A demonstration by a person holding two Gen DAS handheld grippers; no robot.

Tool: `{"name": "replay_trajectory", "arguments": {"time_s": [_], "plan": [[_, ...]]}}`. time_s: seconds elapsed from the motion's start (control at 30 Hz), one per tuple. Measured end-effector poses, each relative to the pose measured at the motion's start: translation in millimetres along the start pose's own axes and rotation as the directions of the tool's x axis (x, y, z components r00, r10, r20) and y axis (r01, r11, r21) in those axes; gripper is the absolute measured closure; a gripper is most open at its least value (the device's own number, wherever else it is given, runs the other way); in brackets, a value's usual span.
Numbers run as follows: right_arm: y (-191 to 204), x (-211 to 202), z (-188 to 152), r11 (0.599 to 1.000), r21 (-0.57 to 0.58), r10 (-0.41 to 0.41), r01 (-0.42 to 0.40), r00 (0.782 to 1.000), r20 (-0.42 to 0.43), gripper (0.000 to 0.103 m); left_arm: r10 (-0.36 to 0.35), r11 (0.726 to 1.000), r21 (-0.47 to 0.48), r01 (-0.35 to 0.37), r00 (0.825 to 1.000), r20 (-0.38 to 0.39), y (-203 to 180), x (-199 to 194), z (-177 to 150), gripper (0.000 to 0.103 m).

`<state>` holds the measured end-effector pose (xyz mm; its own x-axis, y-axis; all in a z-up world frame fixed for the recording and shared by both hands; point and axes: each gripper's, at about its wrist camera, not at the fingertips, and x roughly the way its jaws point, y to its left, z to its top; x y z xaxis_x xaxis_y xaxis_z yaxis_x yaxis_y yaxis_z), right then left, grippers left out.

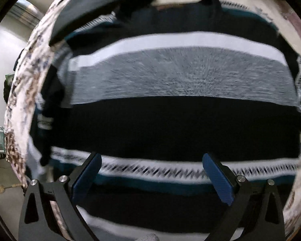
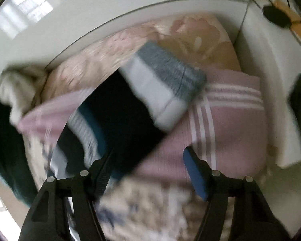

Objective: Fold small clothes
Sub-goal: 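Grasp the sweater cuff with the right tool while the left tool approaches the sweater body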

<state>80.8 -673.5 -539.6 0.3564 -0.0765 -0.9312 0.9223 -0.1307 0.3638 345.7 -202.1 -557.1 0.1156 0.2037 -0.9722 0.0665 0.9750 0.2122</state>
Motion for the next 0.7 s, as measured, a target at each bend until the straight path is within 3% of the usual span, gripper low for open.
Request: {"name": "replay_trajectory", "arguments": {"time_s": [0.1, 0.17, 0.23, 0.33, 0.43, 0.5, 0.57, 0.7], "plan": [[-4, 11, 18, 0.996, 0.068, 0.042, -0.049, 0.994, 0.096, 0.032, -0.018, 1.0, -0.008, 0.018, 1.0, 0.013, -5, 13, 8, 0.0], [0, 11, 26, 0.994, 0.076, 0.063, -0.078, 0.981, 0.186, 0.045, -0.034, 0.999, -0.018, 0.035, 0.999, 0.022, -4, 16, 11, 0.0], [10, 13, 35, 0.998, 0.048, 0.02, -0.032, 0.973, 0.231, 0.097, -0.055, 0.998, -0.032, 0.056, 0.998, 0.041, 1, 16, 14, 0.0], [36, 4, 38, 0.999, -0.039, -0.007, 0.019, 0.956, 0.293, 0.097, -0.072, 0.997, -0.038, 0.074, 0.996, 0.06, 14, 10, 17, 0.0], [89, -25, 16, 0.97, -0.236, 0.035, 0.051, 0.937, 0.347, 0.097, -0.075, 0.995, -0.062, 0.081, 0.993, 0.09, 39, -2, 19, 0.0], [128, -48, -10, 0.926, -0.376, 0.107, 0.035, 0.931, 0.35, 0.097, -0.079, 0.992, -0.088, 0.089, 0.991, 0.104, 64, -11, 19, 0.0], [173, -73, -49, 0.853, -0.522, 0.184, 0.015, 0.927, 0.328, 0.097, -0.078, 0.988, -0.124, 0.093, 0.99, 0.121, 91, -19, 17, 0.0], [255, -104, -162, 0.637, -0.769, 0.322, -0.056, 0.925, 0.2, 0.097, -0.042, 0.975, -0.208, 0.075, 0.986, 0.161, 164, -31, 7, 0.0]]}}
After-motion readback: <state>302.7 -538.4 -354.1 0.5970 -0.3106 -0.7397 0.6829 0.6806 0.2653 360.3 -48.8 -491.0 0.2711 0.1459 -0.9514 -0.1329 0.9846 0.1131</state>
